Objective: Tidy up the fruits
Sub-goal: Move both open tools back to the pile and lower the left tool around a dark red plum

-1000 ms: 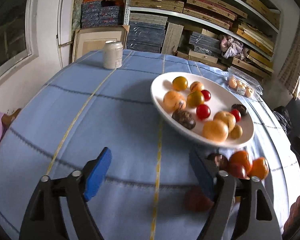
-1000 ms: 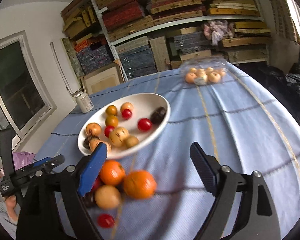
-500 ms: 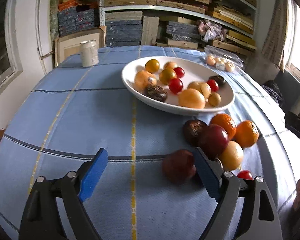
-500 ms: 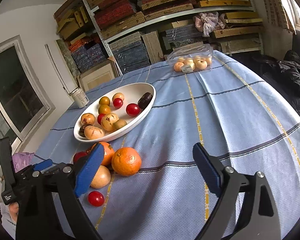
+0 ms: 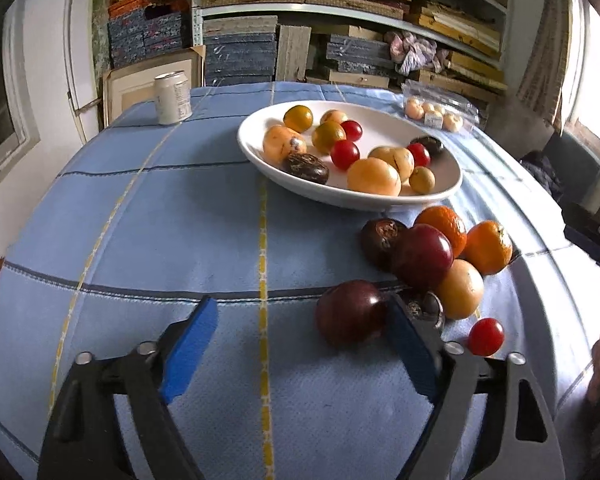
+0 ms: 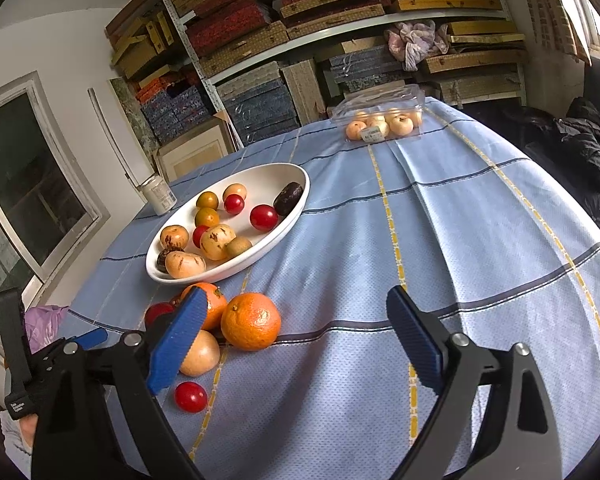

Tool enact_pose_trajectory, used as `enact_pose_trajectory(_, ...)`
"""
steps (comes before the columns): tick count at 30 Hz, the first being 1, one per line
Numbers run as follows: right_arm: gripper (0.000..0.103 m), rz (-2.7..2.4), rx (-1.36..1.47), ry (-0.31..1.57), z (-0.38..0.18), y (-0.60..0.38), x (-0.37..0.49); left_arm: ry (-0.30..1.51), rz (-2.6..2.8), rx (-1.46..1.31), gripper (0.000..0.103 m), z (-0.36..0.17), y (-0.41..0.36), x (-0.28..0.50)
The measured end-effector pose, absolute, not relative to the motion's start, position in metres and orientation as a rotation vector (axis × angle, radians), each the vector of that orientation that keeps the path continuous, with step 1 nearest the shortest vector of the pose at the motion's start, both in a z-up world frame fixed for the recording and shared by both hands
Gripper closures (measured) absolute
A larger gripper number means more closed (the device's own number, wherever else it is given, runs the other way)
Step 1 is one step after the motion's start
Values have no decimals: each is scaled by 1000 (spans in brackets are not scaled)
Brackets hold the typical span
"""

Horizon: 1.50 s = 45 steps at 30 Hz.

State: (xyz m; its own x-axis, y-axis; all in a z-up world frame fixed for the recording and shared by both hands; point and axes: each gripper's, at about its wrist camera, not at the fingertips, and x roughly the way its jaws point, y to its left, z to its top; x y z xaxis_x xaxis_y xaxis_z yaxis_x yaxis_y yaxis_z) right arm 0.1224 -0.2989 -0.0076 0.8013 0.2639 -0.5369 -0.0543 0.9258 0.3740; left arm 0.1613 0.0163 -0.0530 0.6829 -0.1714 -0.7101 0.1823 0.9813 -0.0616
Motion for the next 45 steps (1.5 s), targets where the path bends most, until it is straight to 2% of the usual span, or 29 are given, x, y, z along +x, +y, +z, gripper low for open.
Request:
enact_pose_trajectory(2, 14, 176, 351, 620, -8, -299, 123, 801, -220, -25, 32, -52, 22, 162)
enact_pose_trajectory(5, 14, 176, 352, 620, -8, -299, 123, 812, -265, -20, 36, -53, 17, 161)
enact_pose_trajectory(12, 14, 177, 347, 619, -7, -297, 123, 835, -295, 34, 42, -63, 1, 168)
enact_pose_trajectory(13, 14, 178, 345, 620, -8, -296, 123, 841, -301, 22, 45, -63, 3, 170)
enact_pose_trajectory(14, 14, 178, 344, 620, -7, -296, 124, 849, -313, 10, 53, -64, 4, 171)
enact_pose_trajectory(17, 14, 178, 345, 620, -7, -295, 124, 886, -332, 17, 65, -70, 1, 173)
enact_pose_trajectory(25, 14, 192, 323, 623, -7, -288, 124, 886, -315, 44, 62, -72, -3, 177)
enact_pose_trajectory(28, 14, 195, 318, 626, -7, -285, 124, 886, -296, 36, 56, -72, 0, 178)
enact_pose_trajectory(36, 14, 198, 311, 633, -9, -283, 124, 884, -293, 24, 54, -70, 2, 180)
enact_pose_trajectory(38, 14, 201, 308, 633, -9, -282, 124, 875, -292, 18, 48, -69, 2, 182)
enact_pose_trajectory(43, 14, 205, 301, 629, -8, -281, 122, 869, -298, -1, 50, -67, 3, 182)
enact_pose_trajectory(45, 14, 208, 296, 629, -8, -279, 122, 868, -302, 1, 55, -67, 2, 182)
